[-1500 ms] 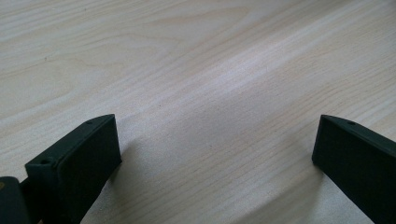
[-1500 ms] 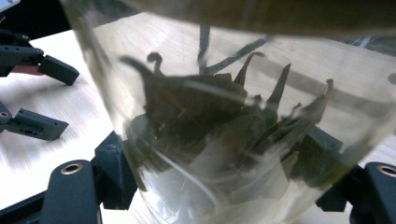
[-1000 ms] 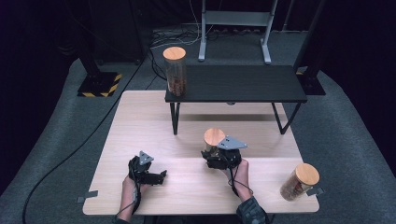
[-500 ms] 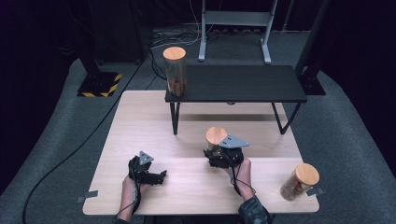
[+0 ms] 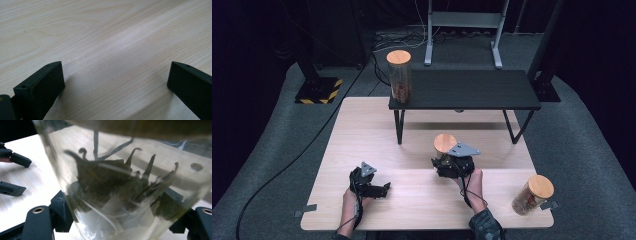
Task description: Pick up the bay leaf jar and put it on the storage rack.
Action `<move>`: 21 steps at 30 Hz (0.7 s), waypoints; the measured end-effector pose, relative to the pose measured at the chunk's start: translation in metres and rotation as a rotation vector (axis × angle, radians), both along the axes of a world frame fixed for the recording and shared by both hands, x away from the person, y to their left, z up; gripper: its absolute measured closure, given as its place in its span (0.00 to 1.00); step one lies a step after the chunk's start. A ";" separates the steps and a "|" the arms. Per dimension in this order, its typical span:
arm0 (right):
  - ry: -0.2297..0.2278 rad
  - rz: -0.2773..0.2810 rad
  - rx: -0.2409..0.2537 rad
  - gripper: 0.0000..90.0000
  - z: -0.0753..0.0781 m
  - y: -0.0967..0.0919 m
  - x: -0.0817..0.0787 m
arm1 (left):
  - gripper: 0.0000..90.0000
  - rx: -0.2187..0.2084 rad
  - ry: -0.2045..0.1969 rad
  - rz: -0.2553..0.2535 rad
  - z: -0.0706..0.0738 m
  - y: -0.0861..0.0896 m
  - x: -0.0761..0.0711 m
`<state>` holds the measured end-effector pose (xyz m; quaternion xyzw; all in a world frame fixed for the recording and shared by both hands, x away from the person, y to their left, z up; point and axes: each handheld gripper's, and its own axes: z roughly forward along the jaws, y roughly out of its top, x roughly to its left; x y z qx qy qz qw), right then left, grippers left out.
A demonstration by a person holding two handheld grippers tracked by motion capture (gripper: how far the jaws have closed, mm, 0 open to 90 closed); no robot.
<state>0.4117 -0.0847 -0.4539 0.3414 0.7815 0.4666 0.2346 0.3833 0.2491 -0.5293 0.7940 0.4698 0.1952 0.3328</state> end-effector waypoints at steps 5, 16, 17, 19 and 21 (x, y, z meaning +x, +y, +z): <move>-0.005 -0.003 0.000 0.28 0.005 -0.002 0.000 | 0.00 0.000 0.000 0.000 0.000 0.000 0.000; 0.002 -0.001 -0.005 0.28 0.013 -0.004 0.002 | 0.00 0.000 0.000 0.001 0.000 0.000 0.000; 0.003 0.002 -0.002 0.28 0.014 -0.004 0.002 | 0.00 0.001 0.001 0.001 0.000 0.000 0.000; 0.007 0.009 0.000 0.28 0.015 -0.005 0.003 | 0.00 0.001 0.001 0.001 0.000 0.000 0.000; 0.013 0.009 0.001 0.28 0.017 -0.006 0.003 | 0.00 0.001 0.001 0.001 0.000 0.000 0.000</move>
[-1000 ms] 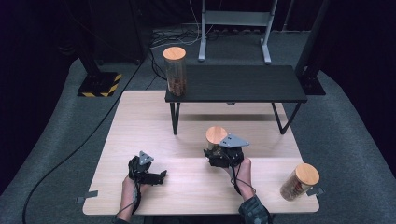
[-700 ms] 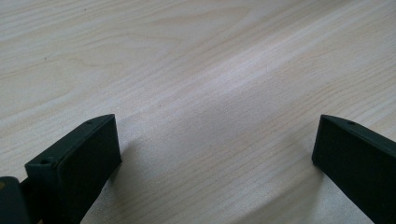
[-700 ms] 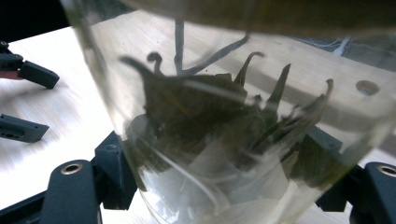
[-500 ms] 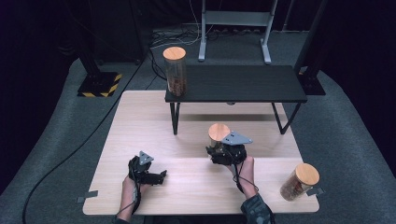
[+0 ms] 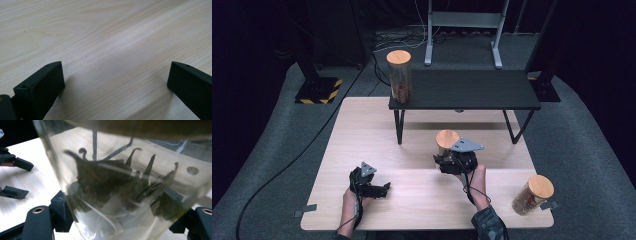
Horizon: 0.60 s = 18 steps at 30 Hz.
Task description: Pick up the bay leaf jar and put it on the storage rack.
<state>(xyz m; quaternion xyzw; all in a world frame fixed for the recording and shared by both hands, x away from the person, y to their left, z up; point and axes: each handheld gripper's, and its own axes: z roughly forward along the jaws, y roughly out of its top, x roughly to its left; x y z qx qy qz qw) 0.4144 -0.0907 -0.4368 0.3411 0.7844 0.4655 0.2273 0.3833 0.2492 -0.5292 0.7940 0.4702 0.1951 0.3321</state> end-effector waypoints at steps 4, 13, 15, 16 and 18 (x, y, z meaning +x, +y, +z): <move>0.003 0.000 0.000 0.28 0.004 -0.002 0.002 | 0.00 0.000 0.000 0.000 0.000 0.000 0.000; -0.001 0.001 -0.010 0.28 0.013 -0.004 0.004 | 0.00 0.000 0.000 0.000 0.000 0.000 0.000; -0.001 0.008 -0.009 0.28 0.014 -0.004 0.005 | 0.00 0.000 0.000 0.000 0.000 0.000 0.000; -0.001 0.008 -0.014 0.28 0.014 -0.004 0.005 | 0.00 0.000 0.000 0.000 0.000 0.000 0.000; 0.002 0.007 -0.018 0.28 0.015 -0.005 0.005 | 0.00 0.001 0.000 0.000 0.000 0.000 0.000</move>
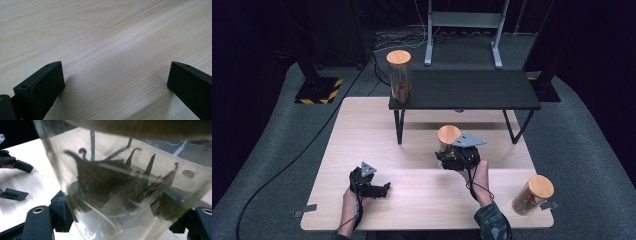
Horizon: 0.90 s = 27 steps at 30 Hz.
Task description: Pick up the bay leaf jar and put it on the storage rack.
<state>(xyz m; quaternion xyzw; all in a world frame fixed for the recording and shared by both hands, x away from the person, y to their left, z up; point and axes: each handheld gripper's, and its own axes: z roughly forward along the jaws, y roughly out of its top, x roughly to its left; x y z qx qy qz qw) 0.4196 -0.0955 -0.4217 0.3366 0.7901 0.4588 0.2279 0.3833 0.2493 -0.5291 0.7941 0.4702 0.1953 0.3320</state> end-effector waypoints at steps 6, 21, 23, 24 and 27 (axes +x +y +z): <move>0.002 -0.001 0.000 0.28 0.005 -0.001 0.003 | 0.00 0.000 0.000 0.000 0.000 0.000 0.000; -0.001 -0.001 0.009 0.28 0.016 -0.002 0.007 | 0.00 -0.001 0.000 0.000 0.000 0.000 0.000; -0.005 0.001 0.010 0.28 0.018 -0.002 0.008 | 0.00 -0.001 0.000 0.000 0.000 0.000 0.000; -0.004 0.003 0.007 0.28 0.019 -0.002 0.008 | 0.00 -0.001 0.000 0.000 0.000 0.000 0.000; -0.009 0.004 0.010 0.28 0.021 -0.002 0.009 | 0.00 -0.001 0.000 0.000 0.000 0.000 0.000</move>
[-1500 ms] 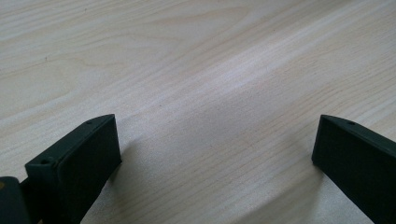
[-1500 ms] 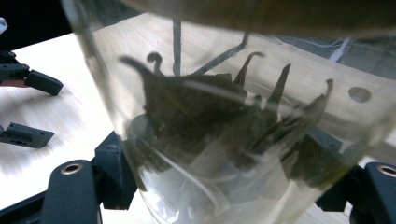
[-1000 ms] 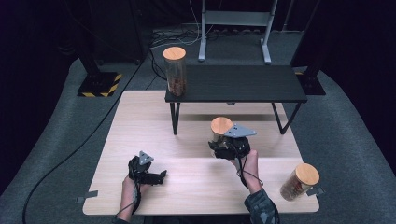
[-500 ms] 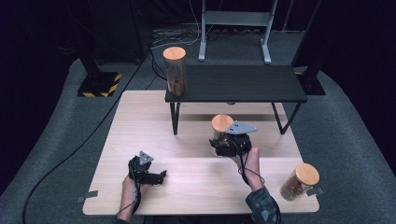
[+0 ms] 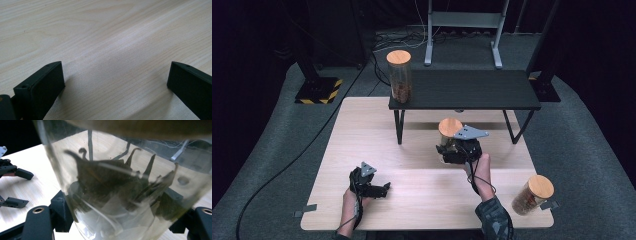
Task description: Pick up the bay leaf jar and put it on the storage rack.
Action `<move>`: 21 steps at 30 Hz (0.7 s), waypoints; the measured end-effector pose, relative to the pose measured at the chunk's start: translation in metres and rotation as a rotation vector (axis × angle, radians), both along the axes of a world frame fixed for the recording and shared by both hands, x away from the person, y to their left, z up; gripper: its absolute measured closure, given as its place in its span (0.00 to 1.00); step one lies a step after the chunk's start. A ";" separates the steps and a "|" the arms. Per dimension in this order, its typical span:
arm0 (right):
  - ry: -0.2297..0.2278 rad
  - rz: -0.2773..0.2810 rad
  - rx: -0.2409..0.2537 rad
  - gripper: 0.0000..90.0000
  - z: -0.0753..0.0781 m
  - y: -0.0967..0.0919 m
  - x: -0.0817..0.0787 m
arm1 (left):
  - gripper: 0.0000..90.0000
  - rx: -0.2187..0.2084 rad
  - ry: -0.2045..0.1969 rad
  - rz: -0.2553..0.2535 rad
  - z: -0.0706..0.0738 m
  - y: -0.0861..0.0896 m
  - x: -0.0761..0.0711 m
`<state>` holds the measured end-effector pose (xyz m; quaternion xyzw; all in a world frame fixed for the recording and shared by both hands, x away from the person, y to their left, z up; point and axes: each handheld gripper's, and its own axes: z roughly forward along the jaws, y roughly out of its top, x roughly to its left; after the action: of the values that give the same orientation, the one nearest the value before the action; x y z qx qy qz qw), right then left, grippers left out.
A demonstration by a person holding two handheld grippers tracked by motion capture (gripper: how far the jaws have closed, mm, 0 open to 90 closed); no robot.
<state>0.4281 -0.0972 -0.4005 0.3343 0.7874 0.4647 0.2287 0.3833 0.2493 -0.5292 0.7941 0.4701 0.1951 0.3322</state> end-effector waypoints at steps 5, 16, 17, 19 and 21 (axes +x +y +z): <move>0.001 0.001 -0.006 0.28 0.003 -0.002 0.001 | 0.00 0.000 0.000 0.000 0.000 0.000 0.000; -0.015 -0.007 -0.005 0.28 0.015 -0.004 0.004 | 0.00 0.000 -0.001 0.000 0.000 0.000 0.000; -0.020 -0.009 -0.006 0.28 0.017 -0.004 0.004 | 0.00 -0.001 -0.001 0.000 0.000 0.000 0.000; -0.022 -0.008 -0.003 0.28 0.020 -0.005 0.004 | 0.00 -0.001 -0.001 0.000 0.000 0.000 0.000; -0.025 -0.006 -0.002 0.28 0.023 -0.005 0.006 | 0.00 0.000 -0.001 0.000 0.000 0.000 0.000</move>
<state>0.4338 -0.1026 -0.3775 0.3306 0.7839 0.4674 0.2403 0.3833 0.2492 -0.5292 0.7939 0.4702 0.1953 0.3325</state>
